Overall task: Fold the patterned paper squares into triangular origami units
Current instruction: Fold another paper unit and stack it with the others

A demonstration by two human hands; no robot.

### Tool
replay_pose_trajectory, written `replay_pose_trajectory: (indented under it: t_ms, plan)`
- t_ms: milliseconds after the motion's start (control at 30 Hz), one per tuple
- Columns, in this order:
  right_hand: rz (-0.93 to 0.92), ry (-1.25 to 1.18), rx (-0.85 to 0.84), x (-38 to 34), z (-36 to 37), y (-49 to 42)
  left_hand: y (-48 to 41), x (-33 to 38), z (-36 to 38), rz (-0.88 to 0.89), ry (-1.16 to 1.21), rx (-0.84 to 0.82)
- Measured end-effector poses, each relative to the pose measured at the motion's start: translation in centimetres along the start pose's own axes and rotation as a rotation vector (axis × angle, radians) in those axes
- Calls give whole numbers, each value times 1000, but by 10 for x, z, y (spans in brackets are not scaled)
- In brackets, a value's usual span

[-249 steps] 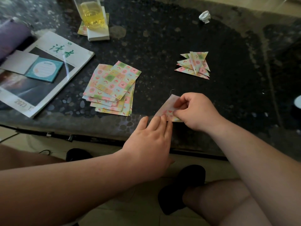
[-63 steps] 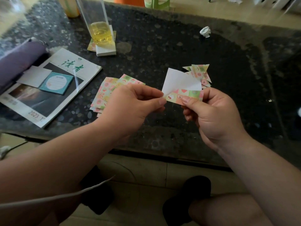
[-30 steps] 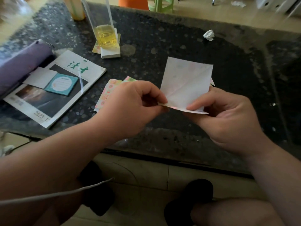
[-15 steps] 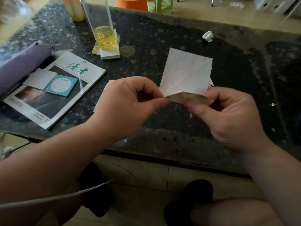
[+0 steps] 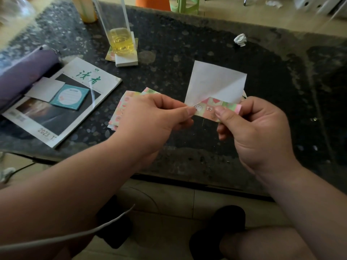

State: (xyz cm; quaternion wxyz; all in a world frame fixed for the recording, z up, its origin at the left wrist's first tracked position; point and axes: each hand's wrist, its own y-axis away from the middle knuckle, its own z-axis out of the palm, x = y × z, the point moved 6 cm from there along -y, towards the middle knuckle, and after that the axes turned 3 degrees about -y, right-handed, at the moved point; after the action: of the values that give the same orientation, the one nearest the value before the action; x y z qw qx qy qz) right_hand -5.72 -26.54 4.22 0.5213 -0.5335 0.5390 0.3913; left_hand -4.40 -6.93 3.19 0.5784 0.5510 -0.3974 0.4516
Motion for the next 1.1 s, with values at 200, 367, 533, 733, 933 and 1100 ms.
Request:
replay_pose_trajectory:
  t_ms: [200,367,533,733,933,1100]
  plan:
    - [-3,0,13,1,1,0,4,0,3,-61,37,-9]
    - [3,-10,23,0,4,1,5,-2,2,-103,62,21]
    - [31,-64,65,-1,3,1,6,-2,2,-113,17,10]
    - [38,-50,92,-8,3,1,7,-1,2,-113,143,6]
    - [-36,-1,-8,-21,13,7,10,-13,21,-308,192,-283]
    - [-50,-2,-37,-22,16,9,15,-17,27,-305,194,-385]
